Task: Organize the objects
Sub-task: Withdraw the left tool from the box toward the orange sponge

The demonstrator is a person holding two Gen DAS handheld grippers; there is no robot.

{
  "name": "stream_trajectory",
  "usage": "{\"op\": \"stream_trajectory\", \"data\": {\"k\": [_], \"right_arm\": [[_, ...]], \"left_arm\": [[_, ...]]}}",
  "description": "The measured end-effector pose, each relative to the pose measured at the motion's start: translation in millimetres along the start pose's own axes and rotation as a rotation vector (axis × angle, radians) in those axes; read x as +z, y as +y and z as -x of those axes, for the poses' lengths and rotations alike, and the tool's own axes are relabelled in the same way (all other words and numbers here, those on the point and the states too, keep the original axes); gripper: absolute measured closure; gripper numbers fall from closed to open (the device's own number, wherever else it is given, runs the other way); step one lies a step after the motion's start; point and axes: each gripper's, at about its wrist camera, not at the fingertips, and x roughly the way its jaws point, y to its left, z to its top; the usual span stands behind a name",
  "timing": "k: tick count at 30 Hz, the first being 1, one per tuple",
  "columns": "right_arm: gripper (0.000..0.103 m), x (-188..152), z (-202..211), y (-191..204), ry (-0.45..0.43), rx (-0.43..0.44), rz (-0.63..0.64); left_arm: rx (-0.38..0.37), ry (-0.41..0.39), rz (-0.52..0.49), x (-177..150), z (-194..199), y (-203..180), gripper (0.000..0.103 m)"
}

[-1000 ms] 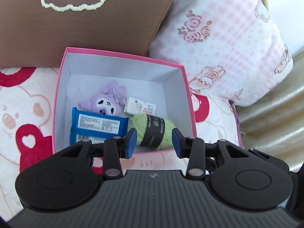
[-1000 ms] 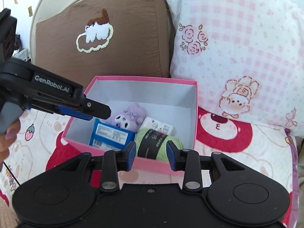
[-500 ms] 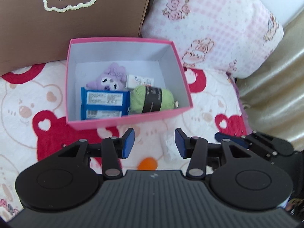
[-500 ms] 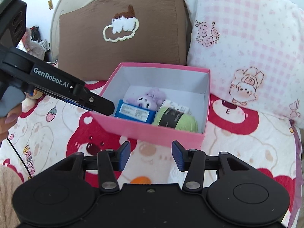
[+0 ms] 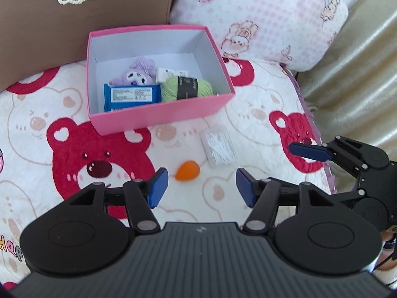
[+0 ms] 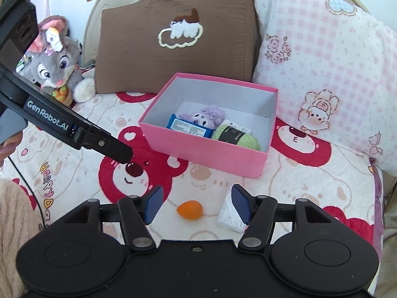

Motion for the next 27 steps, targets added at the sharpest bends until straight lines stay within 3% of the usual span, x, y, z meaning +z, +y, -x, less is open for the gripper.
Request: {"op": "stream_trajectory", "data": {"k": [6,12,15,18,27], "right_arm": [[0.026,-16.1,-4.5,16.3,-0.026,0.024,0.096],[0.025,-26.6,-15.0,21.2,-0.062,0.058,0.168],[0.012,-35.3,-20.0,30.2,-0.086,0.081,0.226],[0.012,-43.0,-27.6,44.0,-0.107,0.068,0.316],[0.012,-44.5,-74.3,56.2,-0.012,0.064,0.333]], "left_arm": [[-0.03,0.04,-0.001,-17.0,-11.3,-1.1,0.042],[-0.046,0.082,0.034,-27.7,-25.7,7.6,0.041],[-0.047,0.09,0.05,-32.9,-31.2,13.4,0.039],[-0.058,0.092,0.066,-36.6,-37.1,18.4,0.034],[-0.072,0.099,0.112,-46.9,-68.2,35.0,0.026]]}}
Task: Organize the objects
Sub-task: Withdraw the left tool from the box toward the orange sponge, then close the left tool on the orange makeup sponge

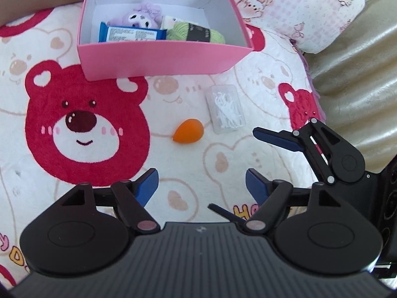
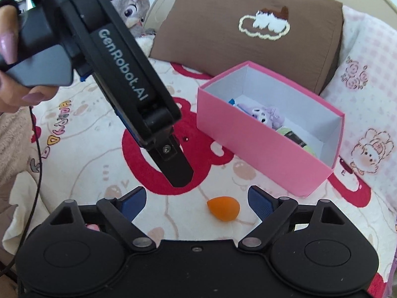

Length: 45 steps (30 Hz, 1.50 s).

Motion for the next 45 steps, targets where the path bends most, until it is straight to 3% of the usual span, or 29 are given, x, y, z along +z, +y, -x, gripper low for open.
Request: {"op": "stream_trajectory", "data": {"k": [5,10,16,19,25,29,33,36,41,43,45], "right_arm": [[0.012,-1.0,-18.3,3.3,0.014,-0.014,0.033],[0.012,-5.1,-36.8,2.3,0.035,-0.033,0.032],[0.012,-25.7,-60.1,-2.2,0.035,-0.039,-0.086],[0.012,-29.7,-70.0,0.4,0.081,-0.057,-0.073],[0.012,-28.7,-74.9,-5.7,0.053,-0.08,-0.111],[0.012,-29.7,-84.9,-8.7,0.072,-0.076,-0.136],[0.012,-29.0,-93.8,-12.3,0.094,-0.075,-0.152],[0.012,-29.8,-99.7,-15.8,0.113,-0.08,-0.172],[0.012,-32.2,-106.3,-23.0,0.132,-0.082,-0.216],[0.015,-33.4,-107.8,-24.9,0.133,-0.073,-0.226],[0.025,-34.4,-110.3,-26.3,0.144,-0.058,-0.238]], "left_arm": [[0.034,-0.052,-0.003,-3.9,-15.8,11.3,0.016],[0.057,-0.104,-0.013,-8.1,-31.0,23.7,0.015],[0.059,-0.141,-0.067,-15.4,-52.0,29.2,0.013],[0.043,-0.162,-0.068,-16.1,-64.5,32.3,0.013],[-0.044,-0.129,-0.07,-7.0,-94.2,35.5,0.013],[-0.081,-0.163,-0.058,-2.2,-106.6,36.0,0.015],[-0.116,-0.141,-0.04,-1.6,-120.3,39.7,0.015],[-0.136,-0.115,0.004,-0.7,-130.3,46.5,0.017],[-0.138,-0.141,0.031,-0.6,-137.1,52.7,0.026],[-0.148,-0.151,0.052,-0.3,-139.3,54.8,0.03],[-0.153,-0.162,0.062,-0.2,-140.2,56.5,0.04]]}}
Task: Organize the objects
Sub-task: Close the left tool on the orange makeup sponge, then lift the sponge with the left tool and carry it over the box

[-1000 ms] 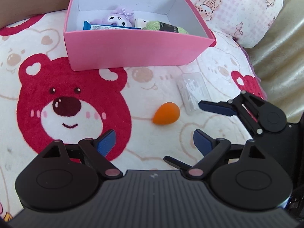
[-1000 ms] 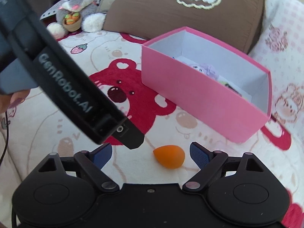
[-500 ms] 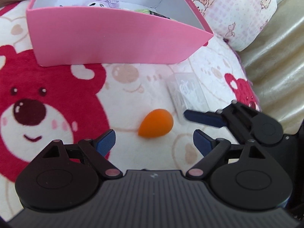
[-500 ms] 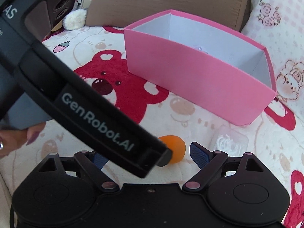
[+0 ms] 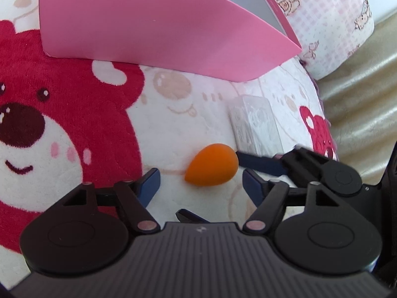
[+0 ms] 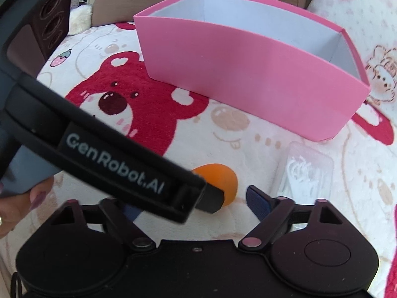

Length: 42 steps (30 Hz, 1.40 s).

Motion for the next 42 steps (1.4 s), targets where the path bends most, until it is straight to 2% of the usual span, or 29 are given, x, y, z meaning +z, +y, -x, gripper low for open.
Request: {"op": "stream_trajectory", "data": {"k": [2,4,7,11,15,22,29,36,42], "right_arm": [[0.027,-1.1,-1.5,0.0,-0.004,-0.014,0.003],[0.033,-1.6,-2.5,-1.3,-0.004,-0.021,-0.002],[0.036,-1.9,-2.5,-4.7,-0.008,-0.02,-0.025],[0.047,-3.0,-1.4,-7.2,-0.008,-0.031,-0.035],[0.05,-6.5,-0.9,-5.7,0.002,-0.037,-0.04],[0.05,-4.1,-6.8,-6.4,0.002,-0.045,-0.035],[0.05,-3.2,-4.3,-2.8,-0.008,-0.044,-0.014],[0.05,0.1,-1.7,0.0,-0.036,-0.055,-0.002],[0.05,2.7,13.7,-4.0,-0.061,-0.053,-0.052]], "left_arm": [[-0.028,-0.006,-0.001,-0.1,0.0,1.3,0.048],[-0.061,-0.011,0.004,-0.3,0.6,1.3,0.05],[-0.061,-0.012,0.003,-0.8,-1.6,0.5,0.051],[-0.055,-0.016,0.008,-2.2,-5.7,2.0,0.056],[-0.061,-0.032,-0.007,-3.3,-5.6,1.5,0.057],[-0.069,-0.057,-0.039,-2.0,0.5,-5.4,0.057],[-0.011,-0.033,-0.124,-2.9,1.2,-16.1,0.057],[-0.013,-0.046,-0.14,-0.3,9.5,-19.8,0.057],[-0.04,-0.067,-0.172,-0.5,24.6,-33.7,0.056]]}}
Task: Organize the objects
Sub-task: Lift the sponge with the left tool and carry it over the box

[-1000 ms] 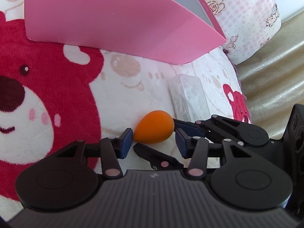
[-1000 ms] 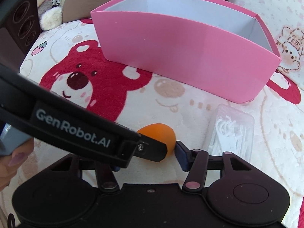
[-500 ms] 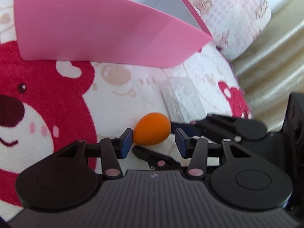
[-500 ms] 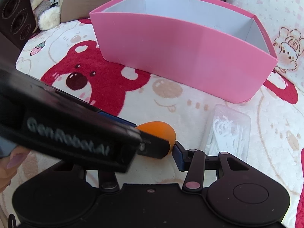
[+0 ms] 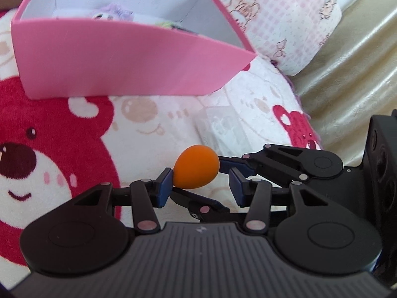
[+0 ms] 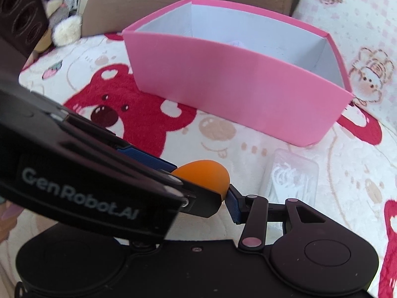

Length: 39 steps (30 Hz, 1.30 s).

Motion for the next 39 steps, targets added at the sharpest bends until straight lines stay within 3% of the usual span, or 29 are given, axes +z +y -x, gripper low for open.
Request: {"op": "stream_trajectory", "data": {"k": [7,27,29,34,39], "right_arm": [[0.051,3.9,14.1,-6.7,-0.029,0.016,-0.054],[0.053,11.6,75.8,11.4,-0.212,0.023,-0.041],[0.053,12.1,78.6,13.5,-0.217,0.005,-0.029],[0.053,13.8,82.0,24.1,-0.226,-0.037,0.028],[0.053,26.4,91.5,24.9,-0.235,-0.057,0.041]], "left_arm": [[-0.054,-0.04,0.008,2.9,23.1,-12.0,0.055],[-0.145,-0.13,0.095,12.4,88.7,-20.5,0.057],[-0.136,-0.117,0.086,15.1,89.8,-23.7,0.057],[-0.038,-0.072,-0.052,21.5,93.4,-45.1,0.057],[-0.028,-0.059,-0.072,38.6,103.0,-51.2,0.057]]}}
